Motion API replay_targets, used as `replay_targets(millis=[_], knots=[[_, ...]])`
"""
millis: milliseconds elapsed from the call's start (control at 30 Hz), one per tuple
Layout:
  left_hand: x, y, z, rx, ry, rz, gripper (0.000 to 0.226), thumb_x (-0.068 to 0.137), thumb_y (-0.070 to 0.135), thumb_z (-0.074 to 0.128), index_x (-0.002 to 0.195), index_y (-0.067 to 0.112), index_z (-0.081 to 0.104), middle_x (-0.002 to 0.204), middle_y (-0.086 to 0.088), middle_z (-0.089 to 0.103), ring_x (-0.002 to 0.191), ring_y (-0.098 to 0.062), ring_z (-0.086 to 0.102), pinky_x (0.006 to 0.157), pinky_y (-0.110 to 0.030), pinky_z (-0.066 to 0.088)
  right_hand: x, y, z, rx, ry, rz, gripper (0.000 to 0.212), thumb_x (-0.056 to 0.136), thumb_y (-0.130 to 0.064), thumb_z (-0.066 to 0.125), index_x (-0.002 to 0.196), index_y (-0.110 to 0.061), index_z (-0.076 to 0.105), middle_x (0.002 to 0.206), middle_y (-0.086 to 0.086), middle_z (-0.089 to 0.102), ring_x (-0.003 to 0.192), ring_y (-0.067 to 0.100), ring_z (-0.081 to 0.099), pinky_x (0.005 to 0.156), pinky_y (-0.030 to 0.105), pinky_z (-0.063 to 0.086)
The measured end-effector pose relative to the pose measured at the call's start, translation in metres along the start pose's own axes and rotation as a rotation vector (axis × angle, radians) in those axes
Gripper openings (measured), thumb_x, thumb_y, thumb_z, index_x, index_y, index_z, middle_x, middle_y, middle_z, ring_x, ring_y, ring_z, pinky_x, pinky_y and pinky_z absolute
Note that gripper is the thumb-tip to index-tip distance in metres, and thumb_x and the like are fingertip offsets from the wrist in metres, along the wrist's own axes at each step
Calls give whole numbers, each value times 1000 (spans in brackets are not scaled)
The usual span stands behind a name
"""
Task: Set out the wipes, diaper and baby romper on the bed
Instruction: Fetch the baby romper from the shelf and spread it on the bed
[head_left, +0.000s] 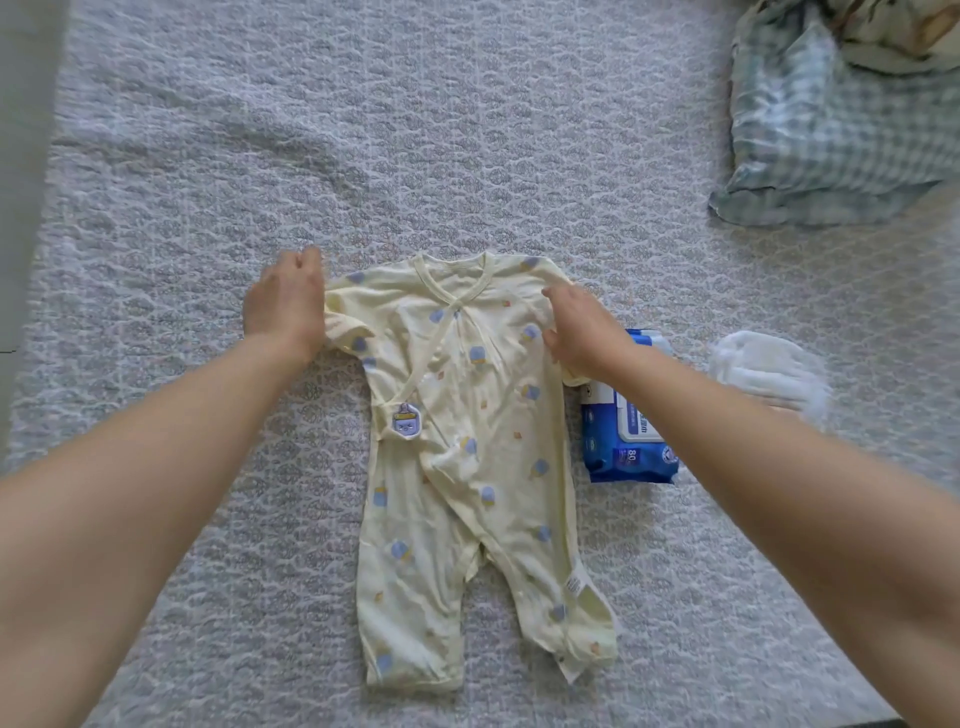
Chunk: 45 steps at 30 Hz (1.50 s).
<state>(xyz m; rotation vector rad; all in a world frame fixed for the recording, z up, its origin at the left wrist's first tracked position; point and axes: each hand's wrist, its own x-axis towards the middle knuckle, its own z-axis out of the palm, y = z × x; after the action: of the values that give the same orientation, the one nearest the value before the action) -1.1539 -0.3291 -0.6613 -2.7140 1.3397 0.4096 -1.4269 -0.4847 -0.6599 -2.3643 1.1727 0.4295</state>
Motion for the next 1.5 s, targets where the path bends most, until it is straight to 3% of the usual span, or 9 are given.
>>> replay_targets(millis=[133,267,433,567,633,800,1100,1333,1500], knots=[[-19,0,-19,10,-118,22,41,83,2,61,122,7,50,123,-16,52,104,-36,55,74,-45,49,-27,-12,-10,21,-28,2,37,92,-11,50,127,-1,46,130,18,51,116,36,50,93,43,45],[-66,16,-42,-5,-170,74,28,88,10,53,116,11,56,117,-12,57,101,-34,58,70,-42,47,-67,-30,-21,54,-74,8,39,93,-12,48,130,-4,44,128,17,53,114,35,51,91,44,47],[-145,33,-67,-132,-170,108,19,92,14,45,106,11,58,109,-11,63,95,-33,60,71,-43,51,-132,-53,-39,62,-79,-19,43,94,-14,47,136,-6,43,131,17,54,117,32,52,91,39,45],[-215,43,-85,-215,-113,76,16,96,19,44,99,13,58,101,-9,64,90,-31,59,63,-35,43,-192,-67,-52,-49,-85,-116,37,92,-13,44,128,-7,45,124,15,56,110,32,52,84,42,48],[-249,47,-98,-275,-57,24,15,95,18,46,98,13,59,97,-10,66,84,-30,58,60,-34,41,-225,-72,-59,-105,-70,-190,35,92,-13,43,127,-6,45,121,14,56,108,32,52,83,42,49],[-339,47,-128,-443,69,-167,27,96,21,47,117,12,61,106,-13,67,95,-32,60,70,-40,51,-305,-91,-77,-114,-49,-307,35,95,-16,45,129,-5,44,126,14,54,114,32,49,87,39,46],[-511,29,-127,-651,135,-540,24,95,19,49,112,10,64,107,-9,70,99,-30,60,78,-42,51,-411,-136,-65,-174,-97,-537,36,98,-19,43,131,-6,43,125,12,53,117,32,48,92,38,43],[-612,-8,-119,-666,222,-859,25,95,18,48,114,15,64,107,-9,69,101,-30,60,74,-40,51,-456,-204,-33,-293,-210,-659,33,96,-13,40,127,-4,47,126,12,52,114,33,50,88,40,45],[-658,-58,-111,-651,219,-940,26,96,22,46,117,19,62,103,-4,68,92,-24,61,65,-33,47,-473,-273,-1,-313,-263,-749,30,97,-15,39,125,-7,46,124,10,54,116,30,49,83,40,45]])
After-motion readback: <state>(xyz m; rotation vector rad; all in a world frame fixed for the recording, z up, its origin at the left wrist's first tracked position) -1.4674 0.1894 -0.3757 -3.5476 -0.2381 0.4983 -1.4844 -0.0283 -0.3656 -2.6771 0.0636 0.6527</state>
